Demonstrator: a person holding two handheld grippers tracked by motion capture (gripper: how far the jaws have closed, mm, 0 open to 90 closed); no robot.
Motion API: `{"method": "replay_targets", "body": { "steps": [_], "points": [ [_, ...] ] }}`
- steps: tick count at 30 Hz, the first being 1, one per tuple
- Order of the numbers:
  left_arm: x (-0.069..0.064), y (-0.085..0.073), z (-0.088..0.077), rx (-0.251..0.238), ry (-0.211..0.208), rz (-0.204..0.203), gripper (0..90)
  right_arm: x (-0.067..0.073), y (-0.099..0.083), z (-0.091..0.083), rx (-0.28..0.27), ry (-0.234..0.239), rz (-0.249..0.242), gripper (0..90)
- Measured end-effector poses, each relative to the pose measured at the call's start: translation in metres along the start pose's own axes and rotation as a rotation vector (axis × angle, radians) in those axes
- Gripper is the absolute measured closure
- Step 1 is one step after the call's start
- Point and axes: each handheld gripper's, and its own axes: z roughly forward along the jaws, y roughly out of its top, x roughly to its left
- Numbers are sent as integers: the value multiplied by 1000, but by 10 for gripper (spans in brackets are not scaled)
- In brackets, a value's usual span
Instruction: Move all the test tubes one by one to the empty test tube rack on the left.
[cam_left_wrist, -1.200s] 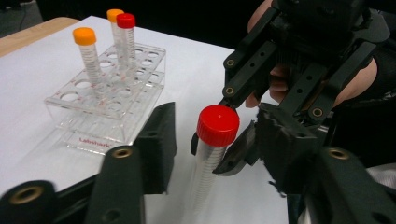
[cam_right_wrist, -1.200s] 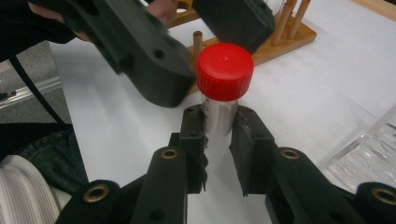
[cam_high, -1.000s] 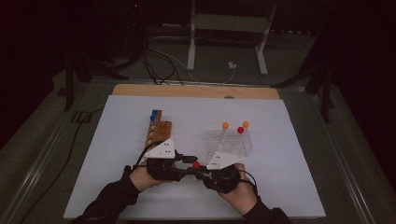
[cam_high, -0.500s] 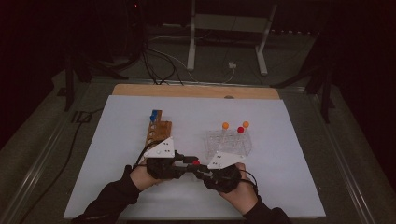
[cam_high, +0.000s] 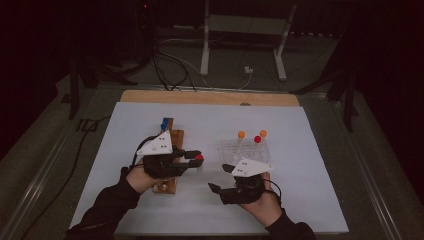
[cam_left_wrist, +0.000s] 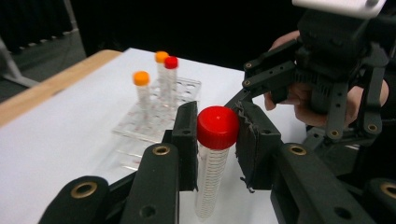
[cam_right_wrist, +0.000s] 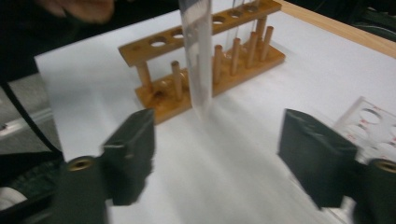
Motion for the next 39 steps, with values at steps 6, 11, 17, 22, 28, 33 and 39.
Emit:
{"method": "replay_targets", "body": {
  "steps": [6,11,17,22,28,33,39],
  "points": [
    [13,10,-18,-16,64,2,716,-4,-1,-2,-3,-38,16,70],
    [25,15,-31,-27,112,-11,717,-6,-2,-5,-22,-29,18,20],
    [42,14,-46,-34,178,-36,716,-7,-2,-8,-37,-30,21,0],
    [54,13,-57,-39,228,-49,717,-6,-1,-8,-37,-31,20,0],
    [68,7,-64,-29,288,-62,717,-6,-2,-8,-37,-24,21,0],
    [79,0,-66,-32,324,-88,717,-7,-2,-8,-38,-19,20,0],
    [89,-12,-64,-24,357,-115,717,-7,-3,-7,-28,-9,18,0]
  ]
}}
